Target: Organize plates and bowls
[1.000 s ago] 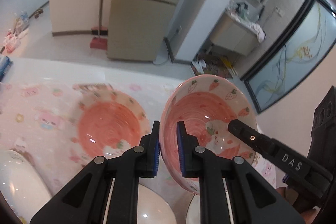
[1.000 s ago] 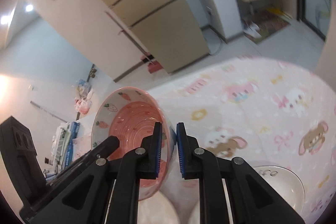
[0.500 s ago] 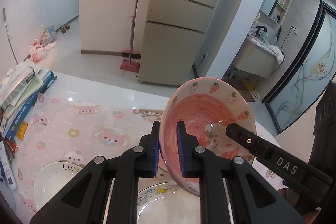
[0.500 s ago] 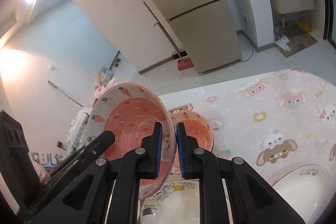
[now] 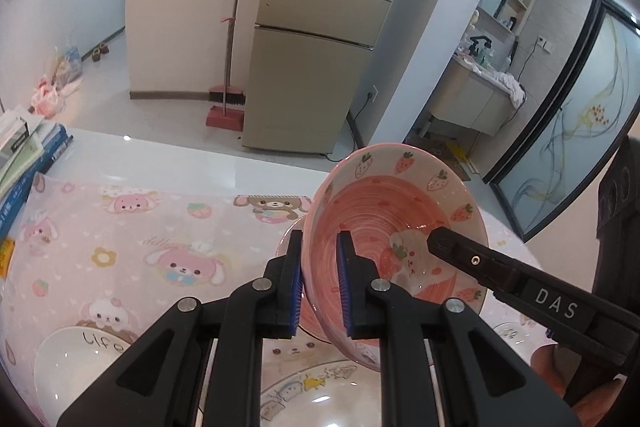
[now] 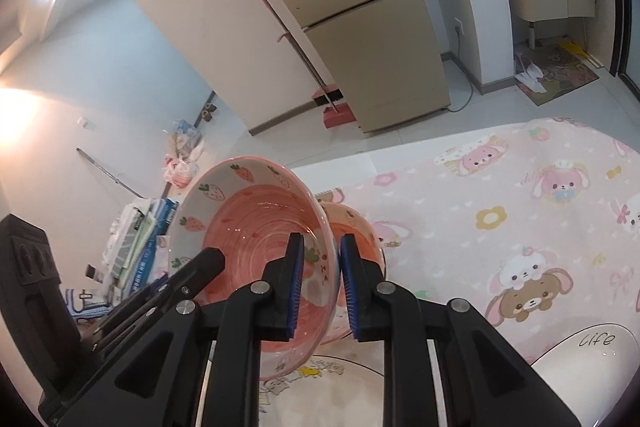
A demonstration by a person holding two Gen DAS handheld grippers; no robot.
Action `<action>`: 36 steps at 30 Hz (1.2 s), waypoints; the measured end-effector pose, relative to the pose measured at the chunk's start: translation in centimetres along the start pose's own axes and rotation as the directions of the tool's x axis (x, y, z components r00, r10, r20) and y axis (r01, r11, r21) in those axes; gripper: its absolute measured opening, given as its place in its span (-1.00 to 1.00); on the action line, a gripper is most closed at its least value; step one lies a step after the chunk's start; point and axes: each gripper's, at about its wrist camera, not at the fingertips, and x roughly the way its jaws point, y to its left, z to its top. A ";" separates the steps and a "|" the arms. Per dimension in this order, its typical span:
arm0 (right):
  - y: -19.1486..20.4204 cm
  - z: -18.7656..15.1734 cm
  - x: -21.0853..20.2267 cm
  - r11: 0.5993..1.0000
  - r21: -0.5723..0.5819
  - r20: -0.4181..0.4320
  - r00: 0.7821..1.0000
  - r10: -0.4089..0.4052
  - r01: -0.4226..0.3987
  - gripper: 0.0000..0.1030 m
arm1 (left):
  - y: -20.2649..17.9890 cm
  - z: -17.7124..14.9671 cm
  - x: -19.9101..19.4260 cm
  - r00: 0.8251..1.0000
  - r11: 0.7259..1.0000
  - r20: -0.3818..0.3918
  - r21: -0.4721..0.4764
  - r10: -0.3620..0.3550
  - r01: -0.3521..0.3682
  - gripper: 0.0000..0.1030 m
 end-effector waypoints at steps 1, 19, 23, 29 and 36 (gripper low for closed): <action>-0.1 0.0 0.3 1.000 -0.001 -0.004 1.000 -0.006 0.006 -0.58 | 0.0 -0.1 0.2 1.000 1.000 -0.002 0.003 0.001 -0.001 -0.75; 2.4 -1.9 3.6 0.973 -0.171 0.073 0.987 -0.141 0.152 -0.58 | 2.4 -0.8 3.4 1.000 0.999 0.005 -0.021 -0.029 0.029 -0.75; 2.7 -2.0 3.5 0.957 -0.216 0.103 0.979 -0.178 0.196 -0.58 | 1.8 -1.1 3.8 1.000 1.000 0.009 0.007 0.000 0.000 -0.75; 2.5 -2.1 3.8 0.948 -0.230 0.083 0.975 -0.205 0.219 -0.58 | 0.9 -1.5 4.3 0.999 0.999 0.010 0.042 0.032 -0.033 -0.75; 2.9 -2.3 4.1 0.929 -0.275 0.079 0.969 -0.234 0.247 -0.58 | 0.5 -1.5 4.5 0.999 0.997 0.012 0.049 0.051 -0.052 -0.75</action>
